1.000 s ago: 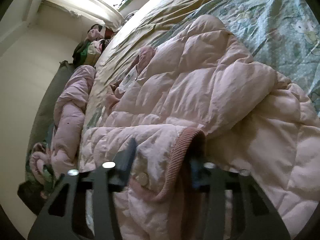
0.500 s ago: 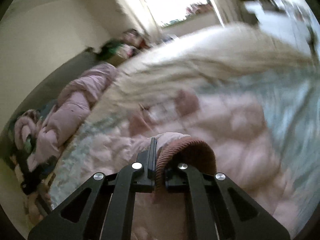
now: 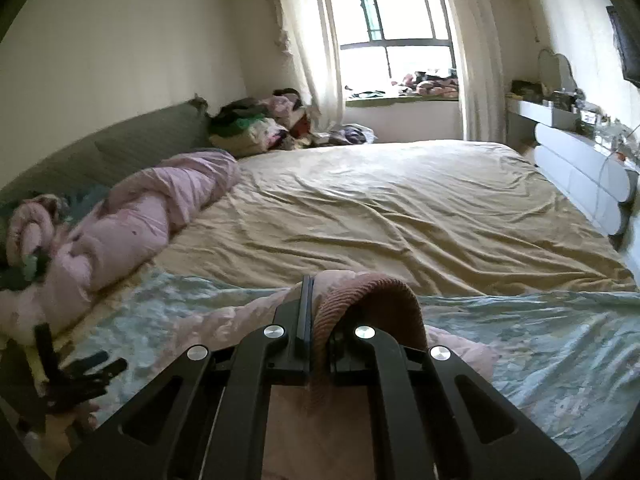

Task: Fold large clothes
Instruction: 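Lift the hem up over the coat toward the collar and open the right gripper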

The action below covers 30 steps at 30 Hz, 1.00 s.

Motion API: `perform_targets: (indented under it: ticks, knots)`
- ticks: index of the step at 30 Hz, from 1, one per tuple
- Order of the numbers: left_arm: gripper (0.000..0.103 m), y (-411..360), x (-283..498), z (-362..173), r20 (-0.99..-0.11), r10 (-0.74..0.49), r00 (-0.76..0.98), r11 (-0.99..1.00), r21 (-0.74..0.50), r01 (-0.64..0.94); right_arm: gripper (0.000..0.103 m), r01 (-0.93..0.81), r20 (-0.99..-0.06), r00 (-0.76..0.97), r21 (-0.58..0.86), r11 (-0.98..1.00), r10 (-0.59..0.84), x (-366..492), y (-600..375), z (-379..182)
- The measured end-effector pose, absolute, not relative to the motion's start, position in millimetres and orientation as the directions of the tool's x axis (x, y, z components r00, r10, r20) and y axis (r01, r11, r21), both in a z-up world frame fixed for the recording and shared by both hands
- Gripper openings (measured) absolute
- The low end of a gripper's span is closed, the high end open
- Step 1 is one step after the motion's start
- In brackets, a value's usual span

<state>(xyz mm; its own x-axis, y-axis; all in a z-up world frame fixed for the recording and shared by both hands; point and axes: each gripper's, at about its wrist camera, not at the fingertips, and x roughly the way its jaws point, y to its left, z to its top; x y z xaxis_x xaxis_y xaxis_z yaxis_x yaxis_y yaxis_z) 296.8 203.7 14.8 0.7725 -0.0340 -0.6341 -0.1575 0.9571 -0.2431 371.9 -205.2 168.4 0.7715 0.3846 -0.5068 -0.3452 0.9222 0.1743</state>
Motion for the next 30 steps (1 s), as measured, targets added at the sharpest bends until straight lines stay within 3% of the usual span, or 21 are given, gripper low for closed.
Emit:
perform_targets:
  ticks: [25, 27, 30]
  knots:
    - [0.094, 144.5, 321.9, -13.0, -0.678, -0.112, 0.727, 0.983, -0.184, -0.02, 0.005, -0.206, -0.657, 0.704, 0.176, 0.963, 0.271, 405.3, -215.4, 72.1]
    - [0.091, 139.0, 322.7, -15.9, -0.684, -0.117, 0.72, 0.985, -0.175, -0.006, 0.005, -0.197, -0.664, 0.7, 0.173, 0.965, 0.262, 406.1, -215.5, 66.6]
    - [0.079, 130.0, 324.1, -20.2, -0.696, -0.131, 0.706, 0.986, -0.163, 0.023, 0.009, -0.187, -0.675, 0.691, 0.178, 0.966, 0.258, 406.6, -216.0, 59.5]
